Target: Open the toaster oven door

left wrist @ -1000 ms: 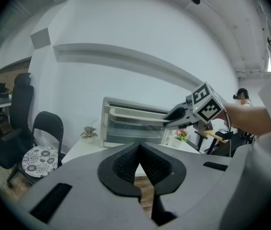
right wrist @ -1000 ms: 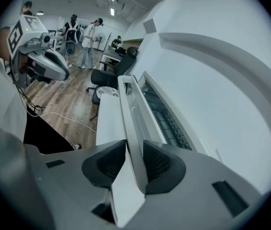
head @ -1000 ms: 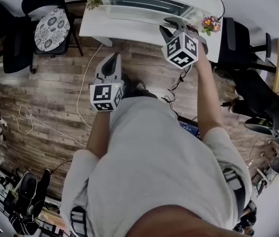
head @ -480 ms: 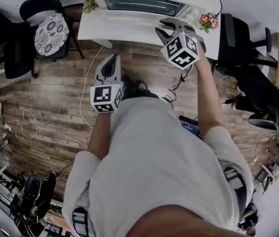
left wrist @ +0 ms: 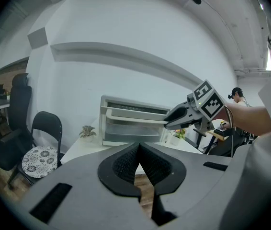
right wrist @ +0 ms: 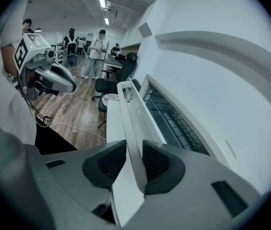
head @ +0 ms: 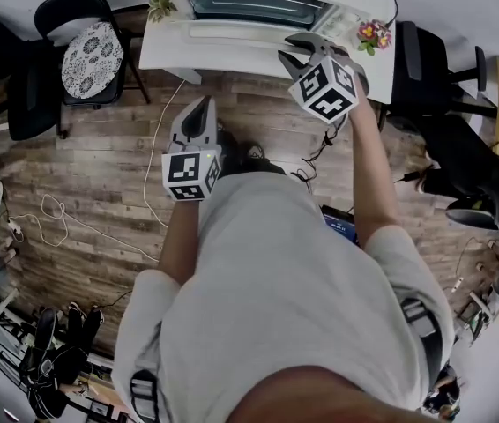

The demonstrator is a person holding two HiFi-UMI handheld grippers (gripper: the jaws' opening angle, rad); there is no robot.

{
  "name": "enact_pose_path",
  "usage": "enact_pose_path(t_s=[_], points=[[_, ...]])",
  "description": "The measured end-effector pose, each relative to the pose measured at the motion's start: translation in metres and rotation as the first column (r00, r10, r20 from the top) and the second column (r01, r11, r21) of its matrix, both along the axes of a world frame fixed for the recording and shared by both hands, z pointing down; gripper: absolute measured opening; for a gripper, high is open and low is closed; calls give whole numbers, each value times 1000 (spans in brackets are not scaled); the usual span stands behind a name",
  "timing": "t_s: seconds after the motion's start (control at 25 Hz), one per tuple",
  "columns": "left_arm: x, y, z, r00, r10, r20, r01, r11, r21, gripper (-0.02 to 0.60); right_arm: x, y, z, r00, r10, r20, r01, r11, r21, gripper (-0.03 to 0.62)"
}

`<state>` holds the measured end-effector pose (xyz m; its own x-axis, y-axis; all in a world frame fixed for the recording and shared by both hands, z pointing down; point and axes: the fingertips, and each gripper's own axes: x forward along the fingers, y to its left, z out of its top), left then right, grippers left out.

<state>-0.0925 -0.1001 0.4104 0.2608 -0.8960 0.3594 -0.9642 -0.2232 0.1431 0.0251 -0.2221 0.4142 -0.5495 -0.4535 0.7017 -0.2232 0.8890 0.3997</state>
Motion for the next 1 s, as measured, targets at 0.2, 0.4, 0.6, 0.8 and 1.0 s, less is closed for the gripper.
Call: enact_pose_path(t_s=[0.2,0.4,0.6,0.8,1.0], points=[[2,3,1,1000,3,-4,-3,1000,-4,17,1,7,2,1000,1,2,-1,1000,-19,103],[6,9,3,1000,5,-9,-5,1000,-7,17,1,13,6,1000,4,4,-4,1000,-22,103],[8,16,8,1000,1,-7,-1,1000,-18,17,2,18,11,1000,7,7,-7,1000,-26,103],[9,25,12,1000,-7,-3,7,1000,-27,17,4,22,15,1000,12,13,-12,1000,-4,104],[12,34,19,1000,-9,1,9,999,-40,17,4,26,18,1000,14,15,-15,1000,10,104]])
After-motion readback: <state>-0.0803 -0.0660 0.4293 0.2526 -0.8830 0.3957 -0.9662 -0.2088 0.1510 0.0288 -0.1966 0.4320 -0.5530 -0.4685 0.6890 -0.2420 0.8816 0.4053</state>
